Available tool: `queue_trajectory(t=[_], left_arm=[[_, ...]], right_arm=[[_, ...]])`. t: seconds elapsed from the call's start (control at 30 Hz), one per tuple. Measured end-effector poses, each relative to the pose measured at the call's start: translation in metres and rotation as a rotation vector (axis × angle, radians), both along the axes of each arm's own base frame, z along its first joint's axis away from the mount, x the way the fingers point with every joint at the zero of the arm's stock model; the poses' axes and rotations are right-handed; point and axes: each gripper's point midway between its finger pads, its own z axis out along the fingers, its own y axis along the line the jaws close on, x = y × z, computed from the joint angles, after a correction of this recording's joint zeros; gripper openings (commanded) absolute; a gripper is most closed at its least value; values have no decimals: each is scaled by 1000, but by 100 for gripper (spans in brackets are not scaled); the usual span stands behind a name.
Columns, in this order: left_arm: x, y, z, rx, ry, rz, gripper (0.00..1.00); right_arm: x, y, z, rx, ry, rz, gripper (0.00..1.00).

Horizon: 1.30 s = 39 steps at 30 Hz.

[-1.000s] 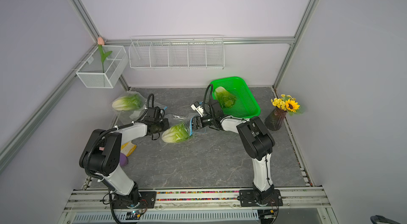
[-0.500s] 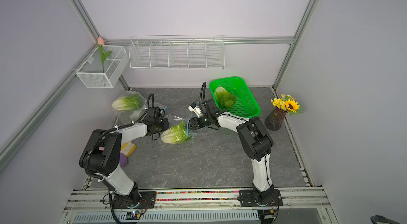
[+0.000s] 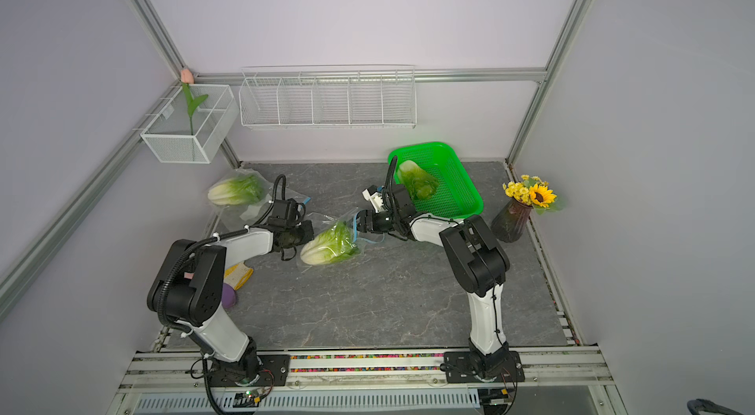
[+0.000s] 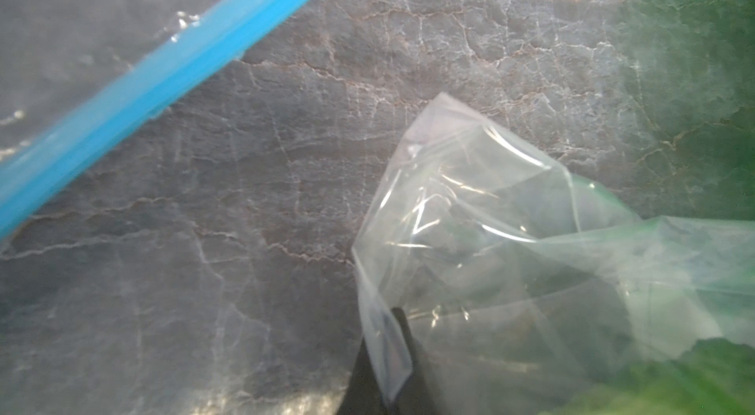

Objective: Open the zip-top bag and take out the chinese cabbages
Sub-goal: Pick up the Chinese cabbage from the zipper food storage bag.

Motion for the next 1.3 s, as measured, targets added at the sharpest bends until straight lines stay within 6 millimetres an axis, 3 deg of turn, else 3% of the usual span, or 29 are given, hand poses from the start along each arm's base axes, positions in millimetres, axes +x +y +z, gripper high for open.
queue_trajectory(t=[0.2, 0.57, 0.77, 0.9, 1.03, 1.2, 1.3], left_arm=[[-1, 0, -1, 1, 3, 0, 0], [-2, -1, -1, 1, 4, -2, 0], [-2, -1, -1, 2, 4, -3, 0], [-2, -1, -1, 2, 4, -4, 0], [-2, -1, -2, 2, 5, -4, 0], [-3, -1, -2, 4, 7, -3, 0], [-3, 0, -2, 4, 8, -3, 0]], right_arm=[[11, -3, -6, -42, 8, -80, 48], [27, -13, -20, -118, 0, -175, 47], [29, -33, -44, -171, 26, -253, 38], [32, -37, -41, -157, 33, -256, 42], [30, -15, -17, -81, -14, -157, 53], [9, 10, 1, 9, -59, -12, 68], [-4, 13, 1, 43, -61, 40, 67]])
